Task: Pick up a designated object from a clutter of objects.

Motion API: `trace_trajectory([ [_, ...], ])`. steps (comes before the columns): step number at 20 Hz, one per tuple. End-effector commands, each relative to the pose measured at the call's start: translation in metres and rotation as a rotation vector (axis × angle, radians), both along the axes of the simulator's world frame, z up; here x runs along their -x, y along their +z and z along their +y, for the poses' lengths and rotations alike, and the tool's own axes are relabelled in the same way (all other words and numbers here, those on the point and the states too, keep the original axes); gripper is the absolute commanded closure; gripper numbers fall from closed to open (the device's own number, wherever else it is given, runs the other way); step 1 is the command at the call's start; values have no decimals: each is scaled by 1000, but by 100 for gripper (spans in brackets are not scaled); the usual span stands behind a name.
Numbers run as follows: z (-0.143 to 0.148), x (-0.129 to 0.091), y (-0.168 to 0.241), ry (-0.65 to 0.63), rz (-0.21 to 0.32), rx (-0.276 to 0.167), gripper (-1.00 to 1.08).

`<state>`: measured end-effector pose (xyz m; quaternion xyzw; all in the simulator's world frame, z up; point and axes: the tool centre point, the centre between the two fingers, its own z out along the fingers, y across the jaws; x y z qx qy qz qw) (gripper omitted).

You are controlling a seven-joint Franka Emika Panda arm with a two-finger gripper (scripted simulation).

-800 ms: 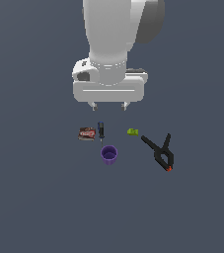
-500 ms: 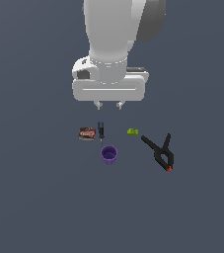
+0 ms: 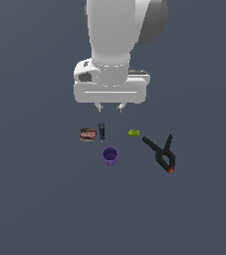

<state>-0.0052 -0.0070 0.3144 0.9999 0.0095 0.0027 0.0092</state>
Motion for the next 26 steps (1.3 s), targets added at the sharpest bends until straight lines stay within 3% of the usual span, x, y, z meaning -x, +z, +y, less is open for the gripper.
trace_trajectory([
  [1, 0, -1, -7, 24, 7, 14, -20],
  [9, 1, -9, -53, 183, 53, 102, -20],
  [18, 11, -14, -139, 514, 145, 234, -20],
  [26, 23, -11, -195, 747, 208, 296, -20],
])
